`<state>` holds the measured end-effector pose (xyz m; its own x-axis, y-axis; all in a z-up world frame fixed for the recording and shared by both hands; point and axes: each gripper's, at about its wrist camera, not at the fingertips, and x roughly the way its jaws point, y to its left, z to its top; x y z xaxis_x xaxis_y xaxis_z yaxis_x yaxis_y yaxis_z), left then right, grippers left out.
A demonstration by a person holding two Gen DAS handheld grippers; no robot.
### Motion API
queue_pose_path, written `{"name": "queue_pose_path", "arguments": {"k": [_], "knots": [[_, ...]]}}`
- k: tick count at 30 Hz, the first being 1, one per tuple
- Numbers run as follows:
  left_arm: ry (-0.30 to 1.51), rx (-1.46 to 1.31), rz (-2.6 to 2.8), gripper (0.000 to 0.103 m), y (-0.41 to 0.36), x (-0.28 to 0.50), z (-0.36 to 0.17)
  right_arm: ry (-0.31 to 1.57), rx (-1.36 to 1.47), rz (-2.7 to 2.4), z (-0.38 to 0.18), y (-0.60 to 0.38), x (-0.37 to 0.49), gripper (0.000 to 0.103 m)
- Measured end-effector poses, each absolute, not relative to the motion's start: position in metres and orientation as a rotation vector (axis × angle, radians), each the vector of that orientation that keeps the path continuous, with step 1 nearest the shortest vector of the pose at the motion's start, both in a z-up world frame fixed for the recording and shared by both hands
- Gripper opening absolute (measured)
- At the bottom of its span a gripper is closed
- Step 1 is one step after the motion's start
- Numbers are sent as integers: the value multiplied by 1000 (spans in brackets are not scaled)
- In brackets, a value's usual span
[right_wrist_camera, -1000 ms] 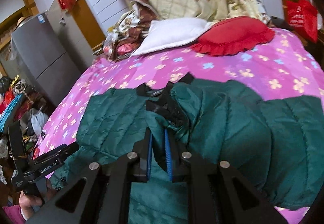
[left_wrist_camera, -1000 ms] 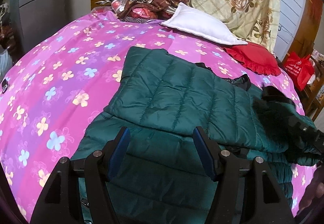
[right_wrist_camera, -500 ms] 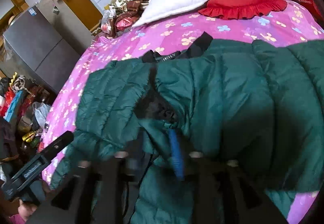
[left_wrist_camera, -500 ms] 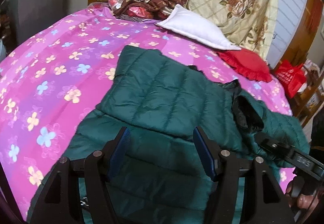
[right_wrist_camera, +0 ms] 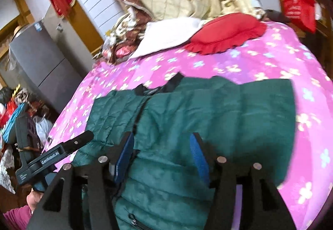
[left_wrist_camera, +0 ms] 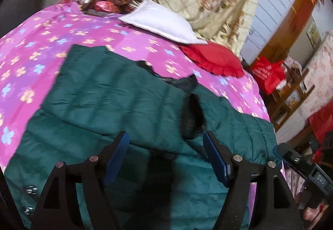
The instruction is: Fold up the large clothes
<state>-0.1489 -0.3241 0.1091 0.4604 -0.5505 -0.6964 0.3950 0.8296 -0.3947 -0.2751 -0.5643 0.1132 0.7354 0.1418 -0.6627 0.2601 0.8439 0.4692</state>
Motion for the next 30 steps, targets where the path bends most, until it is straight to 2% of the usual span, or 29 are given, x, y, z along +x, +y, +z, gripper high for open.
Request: {"name": "queue_pose_path", "arguments": {"k": [15,17,19,21,22,30], "knots": [[970,4,-519,51,-411,-134,70,704,611,-210,108,-628,-337,63],[956,26,-515,45,-414,-134,68,699,630,-220,103,-634,-340,63],[950,32,-535,14,-416,-134,68,702,643,-231,98,-638,-342,63],[945,47,-547,3,-418,-135,69,714,643,-240,91,-642,-342,63],[934,48,-548,0,-419,-136,71,716,641,-245,90,-642,-343,63],[815,1,-506,0,-384,-130,116,689,657,-271,87,-644,-342,63]]}}
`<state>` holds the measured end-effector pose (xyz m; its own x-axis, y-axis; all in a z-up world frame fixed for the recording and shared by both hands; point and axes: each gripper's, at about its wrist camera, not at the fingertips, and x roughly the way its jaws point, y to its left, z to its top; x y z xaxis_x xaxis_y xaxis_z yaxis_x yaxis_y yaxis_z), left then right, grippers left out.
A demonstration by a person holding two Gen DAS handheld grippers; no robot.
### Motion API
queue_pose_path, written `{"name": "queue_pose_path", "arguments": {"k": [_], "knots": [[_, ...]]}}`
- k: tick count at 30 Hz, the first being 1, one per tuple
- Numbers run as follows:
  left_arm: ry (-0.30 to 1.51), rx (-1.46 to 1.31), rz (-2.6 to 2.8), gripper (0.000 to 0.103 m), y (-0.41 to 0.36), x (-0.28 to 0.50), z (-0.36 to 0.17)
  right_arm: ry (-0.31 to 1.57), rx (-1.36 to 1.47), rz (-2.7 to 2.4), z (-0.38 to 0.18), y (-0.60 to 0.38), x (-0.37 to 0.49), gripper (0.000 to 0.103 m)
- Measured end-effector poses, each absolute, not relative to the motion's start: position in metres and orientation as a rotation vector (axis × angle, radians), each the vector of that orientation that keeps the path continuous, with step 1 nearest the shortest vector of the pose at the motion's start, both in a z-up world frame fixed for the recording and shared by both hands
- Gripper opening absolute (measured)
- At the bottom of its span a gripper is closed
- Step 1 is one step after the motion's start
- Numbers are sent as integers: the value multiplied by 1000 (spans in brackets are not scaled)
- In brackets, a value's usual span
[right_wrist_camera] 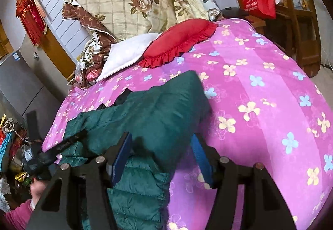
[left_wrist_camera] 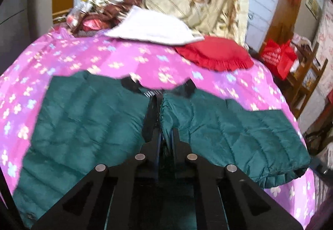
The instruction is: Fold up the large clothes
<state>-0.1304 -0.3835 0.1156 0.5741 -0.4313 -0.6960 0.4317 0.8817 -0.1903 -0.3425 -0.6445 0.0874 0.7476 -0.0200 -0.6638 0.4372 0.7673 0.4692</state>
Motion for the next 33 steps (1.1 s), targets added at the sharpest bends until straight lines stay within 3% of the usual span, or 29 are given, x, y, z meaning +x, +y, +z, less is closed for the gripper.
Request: {"name": "queue_pose_path", "arguments": {"k": [12,21,33], "knots": [[737,10,-353,0,-310,-90,131,722,659,-230,75,-621,-307,63],[763,10,-249,0,-256,-66,103,765,634,-174,63,-597,-251,63],[795,50,-225,0,-244,-65,73,916,441,-169,18,-569,-148,62]]}}
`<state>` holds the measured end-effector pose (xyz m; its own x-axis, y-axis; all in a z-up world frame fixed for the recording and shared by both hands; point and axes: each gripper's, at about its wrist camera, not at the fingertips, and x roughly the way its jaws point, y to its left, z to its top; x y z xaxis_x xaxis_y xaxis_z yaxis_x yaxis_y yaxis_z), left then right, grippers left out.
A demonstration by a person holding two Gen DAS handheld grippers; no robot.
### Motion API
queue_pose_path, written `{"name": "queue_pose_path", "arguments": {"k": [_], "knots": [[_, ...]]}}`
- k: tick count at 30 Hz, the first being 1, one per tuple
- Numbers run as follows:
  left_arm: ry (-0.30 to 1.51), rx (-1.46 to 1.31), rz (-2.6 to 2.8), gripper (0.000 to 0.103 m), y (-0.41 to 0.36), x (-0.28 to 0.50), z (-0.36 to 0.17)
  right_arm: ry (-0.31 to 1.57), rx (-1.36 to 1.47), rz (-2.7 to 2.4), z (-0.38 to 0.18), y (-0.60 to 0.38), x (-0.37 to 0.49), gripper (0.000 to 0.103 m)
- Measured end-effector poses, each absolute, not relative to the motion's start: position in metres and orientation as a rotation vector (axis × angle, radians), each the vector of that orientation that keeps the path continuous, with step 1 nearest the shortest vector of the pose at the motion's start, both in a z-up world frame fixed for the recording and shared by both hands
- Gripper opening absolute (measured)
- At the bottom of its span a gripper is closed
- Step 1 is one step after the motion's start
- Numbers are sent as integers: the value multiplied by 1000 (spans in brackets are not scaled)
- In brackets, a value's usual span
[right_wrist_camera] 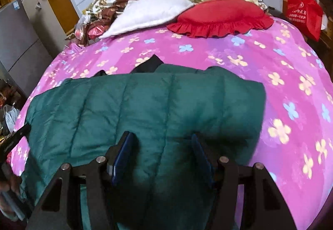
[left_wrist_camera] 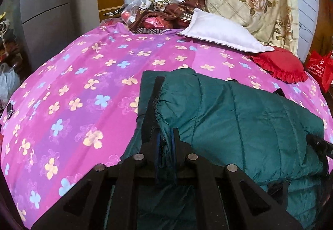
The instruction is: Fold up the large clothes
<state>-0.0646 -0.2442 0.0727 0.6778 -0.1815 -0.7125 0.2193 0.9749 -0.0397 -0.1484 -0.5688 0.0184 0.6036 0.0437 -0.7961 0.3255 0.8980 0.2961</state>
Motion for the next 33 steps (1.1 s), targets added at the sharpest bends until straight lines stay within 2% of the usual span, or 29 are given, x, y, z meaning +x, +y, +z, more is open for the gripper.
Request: {"name": "queue_pose_path", "arguments": {"k": [3,7,12,20,27,33], "knots": [[815,30,-240,0,-243,-61,78,936,423,-182,24,-572,-144,62],[791,-54,-273,11,-229,-66,94,895,446,-179,49,-574,-166,62],[728,-31,-318,15,-234,-83,110,871,432,-130,72,-559,-206,62],[768,153,-288,16,-280,-83,82,923,380,-142,55,-540,-205,62],[784,200,-268,16,-296,-70,59,956,275,-191,26,-532,-172,62],[807,219,-263,16,-303,-61,55,963,246,-203,24,-531,-160,62]]}}
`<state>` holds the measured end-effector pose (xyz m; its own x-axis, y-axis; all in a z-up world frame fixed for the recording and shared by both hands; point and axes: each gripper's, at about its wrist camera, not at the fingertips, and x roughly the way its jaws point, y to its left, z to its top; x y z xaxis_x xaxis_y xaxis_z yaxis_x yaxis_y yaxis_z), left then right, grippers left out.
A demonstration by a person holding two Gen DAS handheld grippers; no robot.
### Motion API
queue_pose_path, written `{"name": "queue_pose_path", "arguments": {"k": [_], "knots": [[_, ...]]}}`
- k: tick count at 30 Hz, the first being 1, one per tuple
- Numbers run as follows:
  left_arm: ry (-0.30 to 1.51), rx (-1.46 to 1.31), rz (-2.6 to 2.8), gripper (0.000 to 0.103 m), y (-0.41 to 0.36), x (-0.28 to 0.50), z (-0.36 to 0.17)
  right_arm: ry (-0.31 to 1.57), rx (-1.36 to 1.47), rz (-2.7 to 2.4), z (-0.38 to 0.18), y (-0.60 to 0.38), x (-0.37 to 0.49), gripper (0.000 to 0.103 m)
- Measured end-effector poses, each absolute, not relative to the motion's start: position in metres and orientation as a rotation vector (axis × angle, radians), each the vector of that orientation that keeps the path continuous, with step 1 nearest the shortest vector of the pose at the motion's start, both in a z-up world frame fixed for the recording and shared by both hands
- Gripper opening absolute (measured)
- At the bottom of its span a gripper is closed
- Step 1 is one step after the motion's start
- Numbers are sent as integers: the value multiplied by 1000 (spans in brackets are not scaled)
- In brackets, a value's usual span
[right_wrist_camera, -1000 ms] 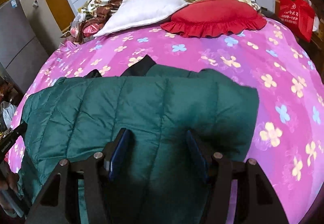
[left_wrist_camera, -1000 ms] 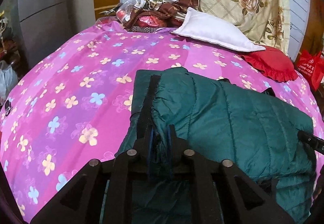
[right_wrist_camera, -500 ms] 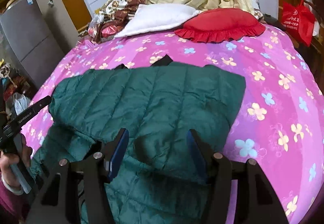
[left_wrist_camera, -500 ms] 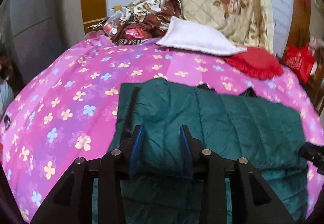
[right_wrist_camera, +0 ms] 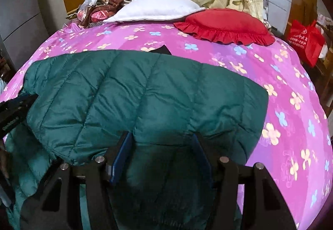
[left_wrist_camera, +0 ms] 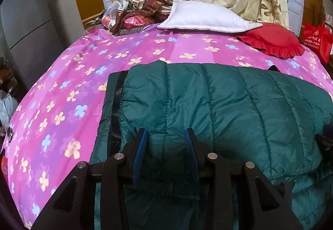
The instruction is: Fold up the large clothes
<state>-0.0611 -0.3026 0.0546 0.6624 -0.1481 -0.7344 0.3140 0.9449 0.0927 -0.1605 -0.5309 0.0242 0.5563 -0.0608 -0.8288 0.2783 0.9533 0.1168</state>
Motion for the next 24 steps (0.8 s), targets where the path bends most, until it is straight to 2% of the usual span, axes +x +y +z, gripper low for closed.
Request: {"name": "queue_pose_path", "arguments": {"k": [8,17,24], "knots": [[810,208,-265,16,-304,-60,54,881,271,-201,63,-532,-192,63],[818,175,-291,16,-302,-54,51,968,261,-211,21,-541,-176,63],[826,146,-308,16,-298,-53,50,959,262,-218,22,-540,-174,64]]}}
